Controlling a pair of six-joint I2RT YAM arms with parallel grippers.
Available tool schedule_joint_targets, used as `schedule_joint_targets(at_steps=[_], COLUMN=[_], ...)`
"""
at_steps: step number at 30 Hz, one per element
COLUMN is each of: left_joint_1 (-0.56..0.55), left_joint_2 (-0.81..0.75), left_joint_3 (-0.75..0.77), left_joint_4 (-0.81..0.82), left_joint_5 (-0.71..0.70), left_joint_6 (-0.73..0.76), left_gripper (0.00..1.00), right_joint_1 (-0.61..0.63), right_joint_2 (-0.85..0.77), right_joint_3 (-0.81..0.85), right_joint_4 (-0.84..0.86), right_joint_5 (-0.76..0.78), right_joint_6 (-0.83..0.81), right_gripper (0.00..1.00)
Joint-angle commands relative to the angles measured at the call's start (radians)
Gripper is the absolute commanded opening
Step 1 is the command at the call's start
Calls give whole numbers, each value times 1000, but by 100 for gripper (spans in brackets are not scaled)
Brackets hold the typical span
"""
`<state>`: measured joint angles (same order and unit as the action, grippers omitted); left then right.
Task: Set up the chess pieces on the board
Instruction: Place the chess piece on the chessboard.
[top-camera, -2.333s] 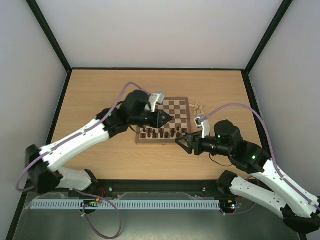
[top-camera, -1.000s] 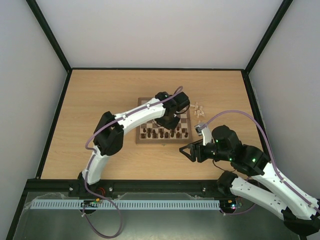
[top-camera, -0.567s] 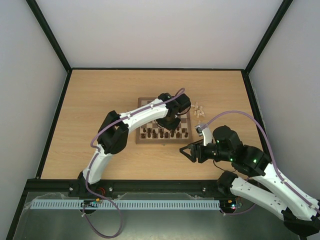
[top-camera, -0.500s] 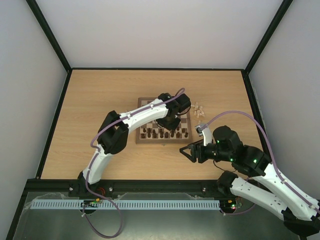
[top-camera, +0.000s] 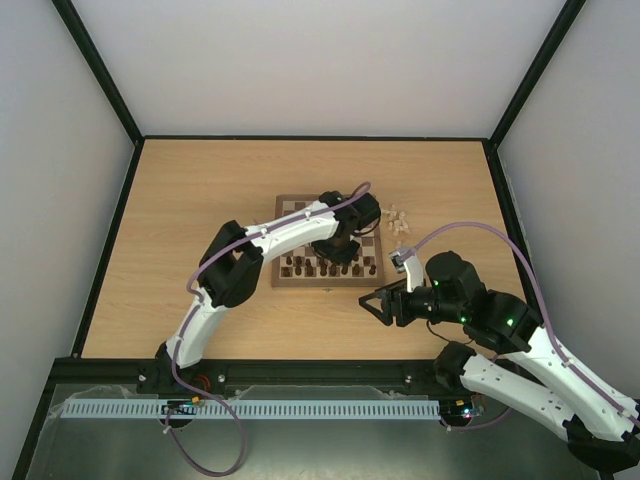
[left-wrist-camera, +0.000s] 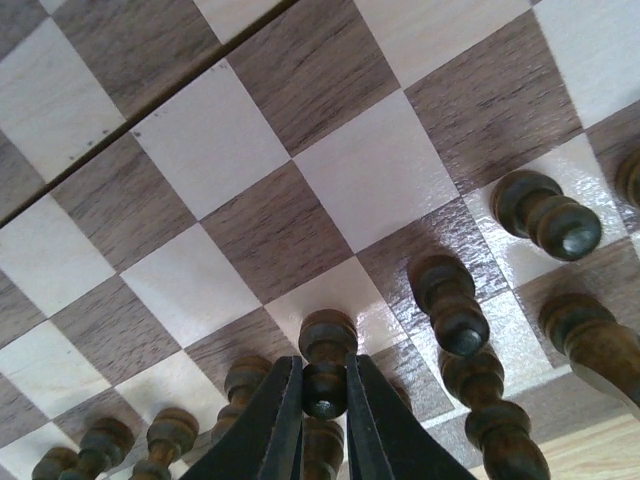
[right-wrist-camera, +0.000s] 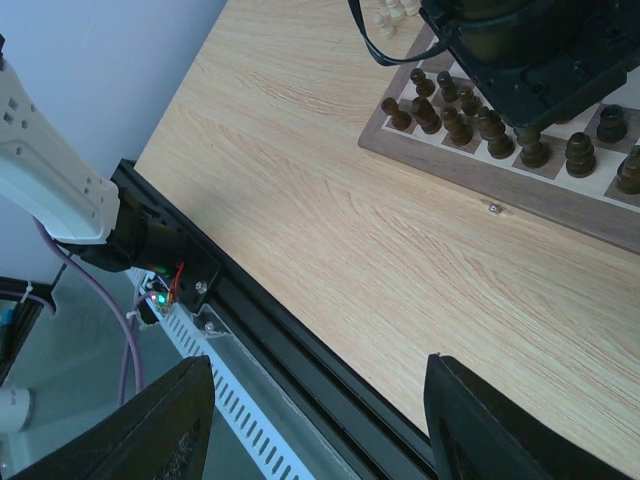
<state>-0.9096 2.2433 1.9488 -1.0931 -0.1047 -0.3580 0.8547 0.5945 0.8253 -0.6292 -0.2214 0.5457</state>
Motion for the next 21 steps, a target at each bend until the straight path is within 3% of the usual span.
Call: schedule_joint_targets(at_steps=[1,9,21], left_joint_1=[1,1,-4], left_joint_2=[26,36,13], left_joint_3=[-15,-20,-15], left_joint_4=[4,14,0], left_joint_5=[5,14,8], left_joint_6=[14,21,16], left_gripper=[5,6,21], right_joint_1=[-6,-5,-5], right_joint_2=[-8,-9,-6], right_joint_3=[-2,0,-2], right_joint_4=[-20,-19,-14], right_joint_5=[-14,-15,-22], right_joint_6=[-12,-13,-15], right_gripper=[58,58,59])
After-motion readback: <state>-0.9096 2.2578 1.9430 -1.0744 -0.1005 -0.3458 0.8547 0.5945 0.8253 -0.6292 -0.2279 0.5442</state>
